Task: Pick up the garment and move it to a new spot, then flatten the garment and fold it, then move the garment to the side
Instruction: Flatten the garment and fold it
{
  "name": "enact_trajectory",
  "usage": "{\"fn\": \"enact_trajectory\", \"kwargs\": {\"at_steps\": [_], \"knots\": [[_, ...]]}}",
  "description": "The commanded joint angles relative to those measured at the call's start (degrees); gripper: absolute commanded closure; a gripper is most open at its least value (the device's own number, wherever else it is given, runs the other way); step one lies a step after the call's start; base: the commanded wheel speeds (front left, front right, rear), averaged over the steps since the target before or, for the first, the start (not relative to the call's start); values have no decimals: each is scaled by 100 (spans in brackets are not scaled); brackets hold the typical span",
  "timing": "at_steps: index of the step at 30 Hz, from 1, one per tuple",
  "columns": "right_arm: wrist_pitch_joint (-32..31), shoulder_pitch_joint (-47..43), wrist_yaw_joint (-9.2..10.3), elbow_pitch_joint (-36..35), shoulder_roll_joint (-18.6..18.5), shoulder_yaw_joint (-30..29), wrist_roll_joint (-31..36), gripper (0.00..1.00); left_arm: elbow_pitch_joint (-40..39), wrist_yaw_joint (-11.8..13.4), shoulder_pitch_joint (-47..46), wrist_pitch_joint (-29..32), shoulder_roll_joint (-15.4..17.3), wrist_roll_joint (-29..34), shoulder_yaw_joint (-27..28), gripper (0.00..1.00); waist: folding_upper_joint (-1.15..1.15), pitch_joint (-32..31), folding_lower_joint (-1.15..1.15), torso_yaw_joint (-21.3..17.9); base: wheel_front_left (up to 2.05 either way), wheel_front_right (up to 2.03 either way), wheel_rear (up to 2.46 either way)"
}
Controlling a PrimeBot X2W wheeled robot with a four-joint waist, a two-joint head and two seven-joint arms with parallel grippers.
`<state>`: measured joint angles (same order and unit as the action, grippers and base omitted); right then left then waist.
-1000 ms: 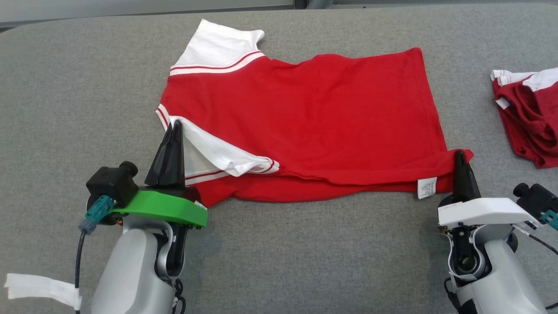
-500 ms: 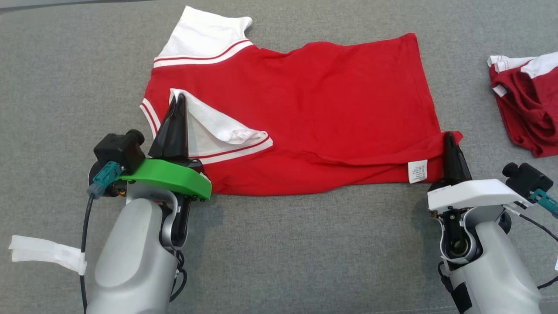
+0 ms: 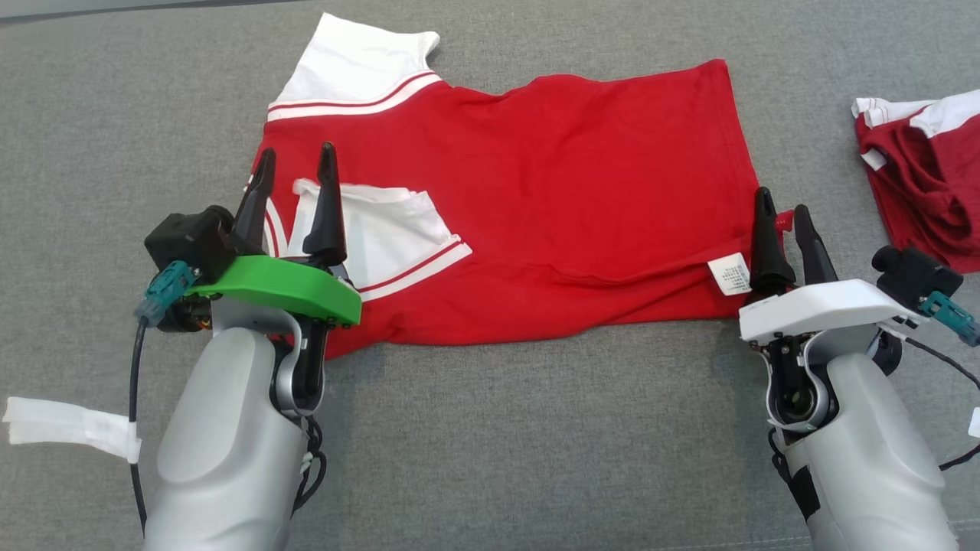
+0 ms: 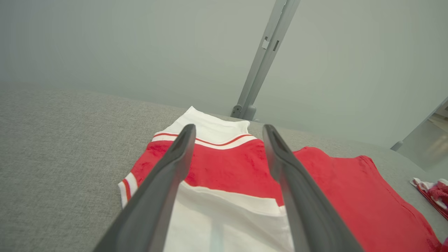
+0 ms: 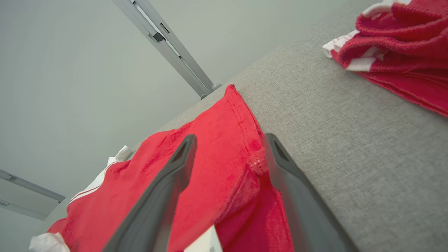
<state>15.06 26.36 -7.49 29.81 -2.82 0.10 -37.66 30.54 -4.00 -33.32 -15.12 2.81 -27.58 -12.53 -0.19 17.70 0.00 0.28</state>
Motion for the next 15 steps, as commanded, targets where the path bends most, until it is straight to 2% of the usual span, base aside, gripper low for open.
{"fn": "enact_trajectory", "kwargs": {"at_steps": [1,10,15], "knots": [[15,57,1,-76,-17,-81,169,0,-88,61,124,-1,19,-60,60,0,19,-37,0,33,0,0,0],[15,-268,1,-665,-16,-455,782,0,-842,-15,976,-1,18,-561,215,0,19,-293,0,177,0,0,0],[15,-723,0,-1126,-17,-617,1126,0,-947,-6,1673,0,18,-417,330,0,19,-524,0,260,0,0,0]]}}
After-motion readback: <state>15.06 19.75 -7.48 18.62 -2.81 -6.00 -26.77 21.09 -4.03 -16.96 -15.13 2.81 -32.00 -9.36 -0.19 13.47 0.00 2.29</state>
